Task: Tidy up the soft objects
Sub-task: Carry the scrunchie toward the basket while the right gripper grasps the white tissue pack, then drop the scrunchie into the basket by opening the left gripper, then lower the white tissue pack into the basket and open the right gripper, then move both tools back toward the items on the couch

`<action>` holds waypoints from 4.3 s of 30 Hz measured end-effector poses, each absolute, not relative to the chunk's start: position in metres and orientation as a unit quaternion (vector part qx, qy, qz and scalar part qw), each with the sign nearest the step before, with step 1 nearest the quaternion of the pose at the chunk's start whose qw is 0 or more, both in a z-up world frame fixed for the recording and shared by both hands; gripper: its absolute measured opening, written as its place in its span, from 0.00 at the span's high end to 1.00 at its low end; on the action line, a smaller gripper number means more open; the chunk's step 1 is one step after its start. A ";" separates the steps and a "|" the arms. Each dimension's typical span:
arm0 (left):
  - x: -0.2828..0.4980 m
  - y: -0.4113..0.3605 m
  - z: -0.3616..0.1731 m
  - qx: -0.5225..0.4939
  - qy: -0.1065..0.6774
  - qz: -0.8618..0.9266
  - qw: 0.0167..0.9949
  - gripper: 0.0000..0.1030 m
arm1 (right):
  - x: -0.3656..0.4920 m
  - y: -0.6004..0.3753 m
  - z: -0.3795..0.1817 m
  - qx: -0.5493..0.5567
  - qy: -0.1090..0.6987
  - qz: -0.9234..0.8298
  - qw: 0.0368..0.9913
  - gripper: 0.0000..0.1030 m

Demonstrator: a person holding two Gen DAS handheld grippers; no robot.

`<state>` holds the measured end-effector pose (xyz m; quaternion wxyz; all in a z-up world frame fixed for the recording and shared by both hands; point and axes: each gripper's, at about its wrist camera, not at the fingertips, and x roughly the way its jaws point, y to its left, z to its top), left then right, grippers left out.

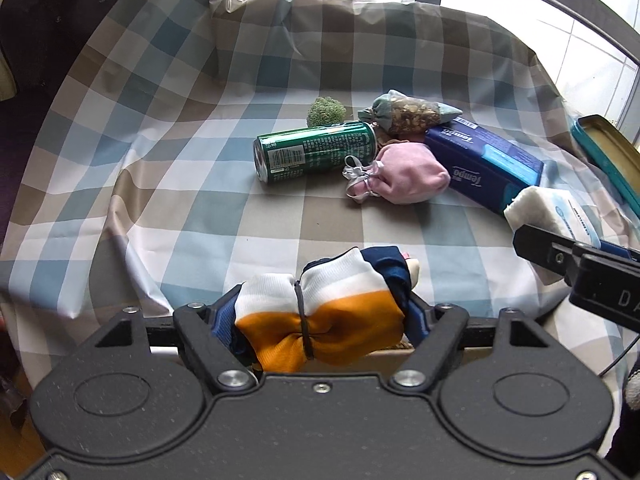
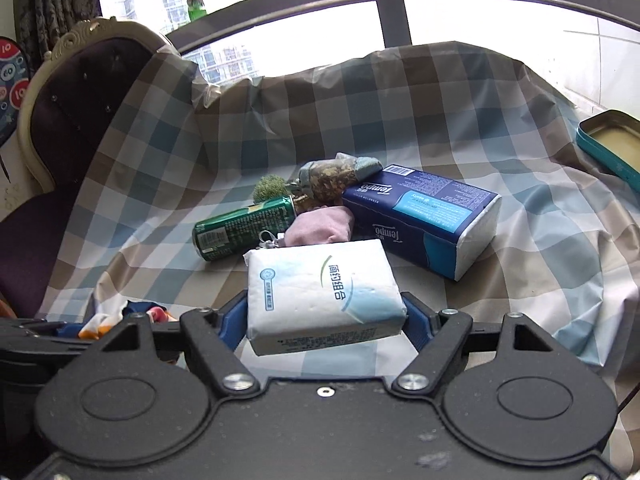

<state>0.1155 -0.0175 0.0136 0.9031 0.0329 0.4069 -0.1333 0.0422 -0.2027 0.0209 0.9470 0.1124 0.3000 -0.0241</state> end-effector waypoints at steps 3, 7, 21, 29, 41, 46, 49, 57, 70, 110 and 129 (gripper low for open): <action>0.093 -0.015 0.019 0.030 0.400 -0.140 0.905 0.29 | 0.006 -0.198 0.036 0.121 0.274 -0.020 0.954 0.25; 0.065 -0.011 0.022 0.025 0.394 -0.145 0.907 0.29 | -0.040 -0.189 0.052 0.109 0.235 -0.023 0.965 0.25; 0.020 -0.008 0.018 0.015 0.400 -0.148 0.904 0.29 | -0.140 -0.160 0.074 0.078 0.184 -0.011 0.980 0.25; 0.030 -0.011 0.015 0.017 0.400 -0.134 0.907 0.29 | -0.136 -0.168 0.057 0.084 0.231 -0.030 0.969 0.25; 0.047 -0.010 0.013 -0.011 0.405 -0.111 0.908 0.18 | -0.127 -0.178 0.042 0.108 0.274 -0.047 0.954 0.25; 0.045 -0.006 0.013 -0.017 0.401 -0.092 0.912 0.17 | -0.125 -0.177 0.040 0.104 0.283 -0.041 0.953 0.25; 0.043 -0.003 0.013 -0.019 0.399 -0.081 0.913 0.17 | -0.123 -0.175 0.040 0.101 0.287 -0.037 0.952 0.25; 0.038 -0.001 0.010 -0.015 0.401 -0.072 0.913 0.17 | -0.124 -0.169 0.042 0.089 0.284 -0.020 0.954 0.20; 0.030 -0.004 0.009 0.006 0.395 -0.067 0.916 0.17 | -0.122 -0.171 0.038 0.091 0.289 -0.029 0.953 0.15; 0.044 -0.017 -0.015 0.085 0.426 -0.093 0.896 0.12 | -0.068 -0.182 0.010 0.088 0.350 -0.053 0.931 0.12; 0.148 -0.014 -0.002 0.078 0.410 -0.088 0.905 0.12 | 0.047 -0.194 0.030 0.059 0.316 -0.065 0.945 0.10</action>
